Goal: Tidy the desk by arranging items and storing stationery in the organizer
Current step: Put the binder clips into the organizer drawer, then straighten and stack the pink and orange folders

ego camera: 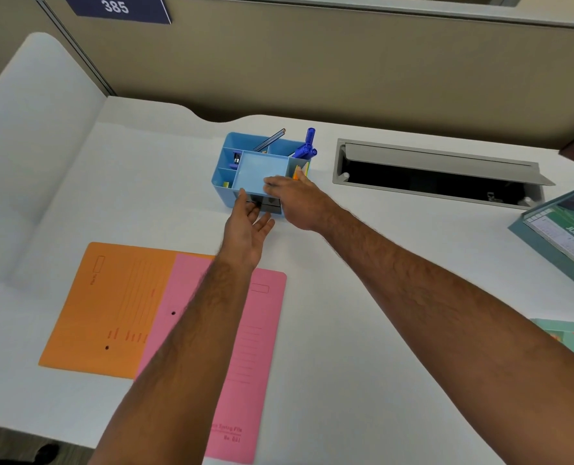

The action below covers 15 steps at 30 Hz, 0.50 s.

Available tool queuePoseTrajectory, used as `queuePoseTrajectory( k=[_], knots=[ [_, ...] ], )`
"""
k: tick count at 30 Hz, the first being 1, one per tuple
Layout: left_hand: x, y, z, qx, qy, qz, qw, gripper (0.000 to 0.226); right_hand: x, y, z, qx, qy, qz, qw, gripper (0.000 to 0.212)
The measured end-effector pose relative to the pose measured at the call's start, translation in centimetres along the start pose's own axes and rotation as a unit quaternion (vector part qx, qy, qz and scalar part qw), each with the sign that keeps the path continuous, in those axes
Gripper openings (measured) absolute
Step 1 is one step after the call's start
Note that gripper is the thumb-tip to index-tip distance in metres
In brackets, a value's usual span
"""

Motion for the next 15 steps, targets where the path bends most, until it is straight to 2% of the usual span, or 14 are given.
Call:
queuePoseTrajectory(
  k=[4,6,9,12,15],
  knots=[
    [-0.9,-0.7,-0.5,0.033,0.033,-0.003,0.999,0.065,-0.2,0.2,0.5,-0.005,-0.005,-0.011,1.0,0.07],
    [-1.8,-1.5,-1.0,0.049,0.067,-0.008,0.997,0.061,-0.7,-0.1,1.0,0.017,-0.004,-0.044,0.999,0.072],
    [-3.6,-3.4,-1.7,0.1,0.135,-0.02,0.986,0.053,-2.6,-1.2,1.4,0.096,0.015,-0.11,0.989,0.063],
    [-5.6,-6.0,-1.8,0.183,0.206,-0.053,0.96,0.044,-5.9,-1.7,1.3,0.147,0.036,-0.162,0.975,0.056],
    [-7.1,-8.7,-1.2,0.28,0.267,-0.08,0.919,0.039,-9.4,-0.8,1.3,0.171,0.058,-0.167,0.969,0.056]
  ],
)
Point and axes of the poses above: each hand's wrist, its own x-axis towards the middle knuckle, its own y-axis out of the palm, z = x × y, the point moved 8 cm from there along x, towards the middle knuckle, and after that the axes turned 14 degrees about -z, right-handed, at the moved point
